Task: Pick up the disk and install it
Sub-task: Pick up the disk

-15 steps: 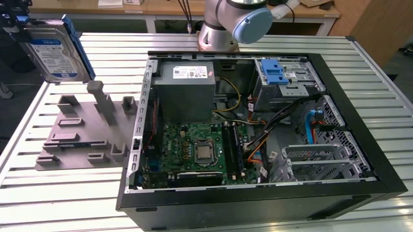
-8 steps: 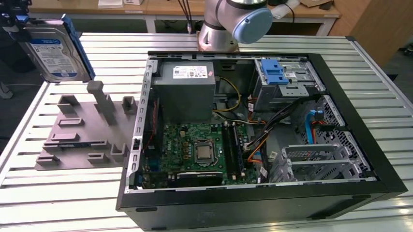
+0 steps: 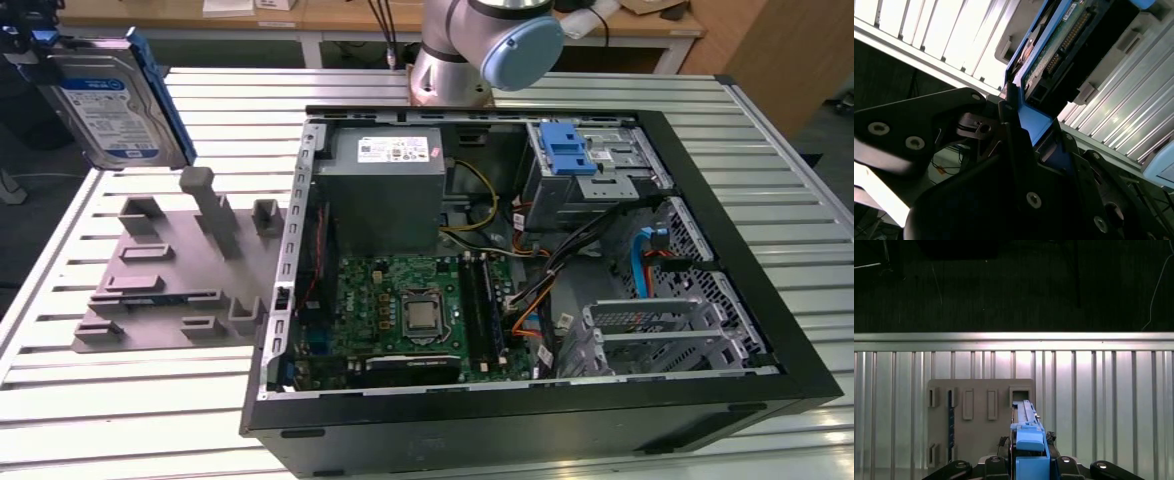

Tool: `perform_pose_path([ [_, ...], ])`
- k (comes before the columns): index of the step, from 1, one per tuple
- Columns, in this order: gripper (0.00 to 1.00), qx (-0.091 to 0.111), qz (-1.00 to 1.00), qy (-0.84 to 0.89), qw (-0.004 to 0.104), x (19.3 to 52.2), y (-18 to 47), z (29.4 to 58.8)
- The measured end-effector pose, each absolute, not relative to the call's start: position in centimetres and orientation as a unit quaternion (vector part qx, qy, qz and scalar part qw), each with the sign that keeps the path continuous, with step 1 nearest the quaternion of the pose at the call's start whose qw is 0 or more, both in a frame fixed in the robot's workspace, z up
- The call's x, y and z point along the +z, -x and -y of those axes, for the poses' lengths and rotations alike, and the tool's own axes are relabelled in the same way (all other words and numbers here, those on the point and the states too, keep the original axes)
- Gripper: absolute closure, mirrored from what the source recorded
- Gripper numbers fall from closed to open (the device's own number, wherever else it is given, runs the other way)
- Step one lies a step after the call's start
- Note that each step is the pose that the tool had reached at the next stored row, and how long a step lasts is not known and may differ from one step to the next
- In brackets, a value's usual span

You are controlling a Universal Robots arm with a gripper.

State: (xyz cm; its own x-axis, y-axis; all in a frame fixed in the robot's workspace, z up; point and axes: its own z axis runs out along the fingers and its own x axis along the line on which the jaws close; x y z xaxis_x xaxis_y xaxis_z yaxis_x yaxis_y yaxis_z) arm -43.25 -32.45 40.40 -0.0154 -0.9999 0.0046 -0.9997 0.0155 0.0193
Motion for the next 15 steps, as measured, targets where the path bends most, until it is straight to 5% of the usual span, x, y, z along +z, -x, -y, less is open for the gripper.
perform_pose_path([
  [15,0.64,-0.005,0.713,-0.702,0.008,40.94,43.25,32.44],
])
